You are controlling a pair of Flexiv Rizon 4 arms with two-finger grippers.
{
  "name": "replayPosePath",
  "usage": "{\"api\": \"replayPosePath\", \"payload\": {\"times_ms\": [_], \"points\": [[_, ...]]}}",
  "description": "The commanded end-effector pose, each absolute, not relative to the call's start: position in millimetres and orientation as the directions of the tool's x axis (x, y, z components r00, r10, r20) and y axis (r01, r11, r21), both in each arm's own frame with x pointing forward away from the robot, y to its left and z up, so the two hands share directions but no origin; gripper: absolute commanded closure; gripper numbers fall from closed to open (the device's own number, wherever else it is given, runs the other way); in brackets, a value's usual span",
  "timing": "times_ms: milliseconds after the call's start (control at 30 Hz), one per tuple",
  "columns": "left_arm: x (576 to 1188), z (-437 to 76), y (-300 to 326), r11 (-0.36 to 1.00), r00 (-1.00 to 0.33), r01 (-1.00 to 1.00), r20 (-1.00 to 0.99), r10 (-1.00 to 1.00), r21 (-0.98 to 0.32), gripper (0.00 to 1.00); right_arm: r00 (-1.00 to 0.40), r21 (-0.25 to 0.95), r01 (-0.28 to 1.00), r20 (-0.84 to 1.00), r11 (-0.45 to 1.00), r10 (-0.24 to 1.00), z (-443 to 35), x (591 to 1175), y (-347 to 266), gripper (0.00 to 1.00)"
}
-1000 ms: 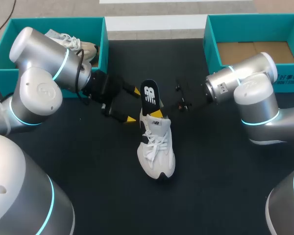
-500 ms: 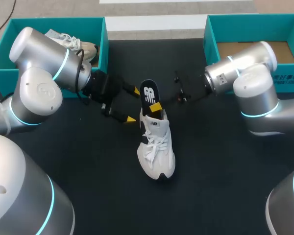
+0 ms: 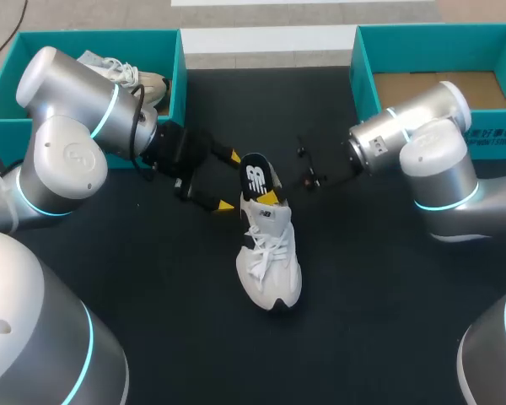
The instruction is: Take the shoe out of the shoebox, open the shoe tongue, remove and reinsert the insole, then place the shoe into the shoebox
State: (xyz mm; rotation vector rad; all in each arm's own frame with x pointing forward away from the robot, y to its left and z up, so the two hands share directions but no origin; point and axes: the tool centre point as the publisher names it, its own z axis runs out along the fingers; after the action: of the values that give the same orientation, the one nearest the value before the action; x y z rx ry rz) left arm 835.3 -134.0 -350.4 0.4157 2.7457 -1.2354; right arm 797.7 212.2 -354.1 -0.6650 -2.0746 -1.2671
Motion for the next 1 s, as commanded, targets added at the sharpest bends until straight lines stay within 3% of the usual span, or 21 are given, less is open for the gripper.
{"api": "replayPosePath", "payload": {"times_ms": [33, 67, 133, 233, 367, 500, 1000], "points": [[834.8, -350.8, -134.7, 0.636, -0.957, 0.288, -0.204, 0.205, -0.716, 0.0, -0.705, 0.614, 0.677, 0.699, 0.405, 0.119, -347.8, 793.3, 211.6, 0.88], [834.8, -350.8, -134.7, 0.636, -0.957, 0.288, -0.204, 0.205, -0.716, 0.0, -0.711, 0.619, 0.67, 0.693, 0.408, 0.117, -344.9, 796.4, 212.4, 0.78], [834.8, -350.8, -134.7, 0.636, -0.957, 0.288, -0.204, 0.205, -0.716, 0.0, -0.724, 0.631, 0.657, 0.68, 0.412, 0.114, -342.3, 802.1, 213.4, 0.7], [834.8, -350.8, -134.7, 0.636, -0.957, 0.288, -0.204, 0.205, -0.716, 0.0, -0.741, 0.646, 0.639, 0.663, 0.417, 0.108, -337.6, 811.8, 214.3, 0.69], [834.8, -350.8, -134.7, 0.636, -0.957, 0.288, -0.204, 0.205, -0.716, 0.0, -0.756, 0.659, 0.618, 0.648, 0.428, 0.095, -333.9, 823.8, 216.7, 0.78], [834.8, -350.8, -134.7, 0.636, -0.957, 0.288, -0.204, 0.205, -0.716, 0.0, -0.754, 0.656, 0.613, 0.652, 0.44, 0.08, -334.1, 828.5, 218.5, 1.0], [834.8, -350.8, -134.7, 0.636, -0.957, 0.288, -0.204, 0.205, -0.716, 0.0, -0.657, 0.55, 0.701, 0.745, 0.453, 0.111, -352.0, 789.6, 215.3, 1.0]]}}
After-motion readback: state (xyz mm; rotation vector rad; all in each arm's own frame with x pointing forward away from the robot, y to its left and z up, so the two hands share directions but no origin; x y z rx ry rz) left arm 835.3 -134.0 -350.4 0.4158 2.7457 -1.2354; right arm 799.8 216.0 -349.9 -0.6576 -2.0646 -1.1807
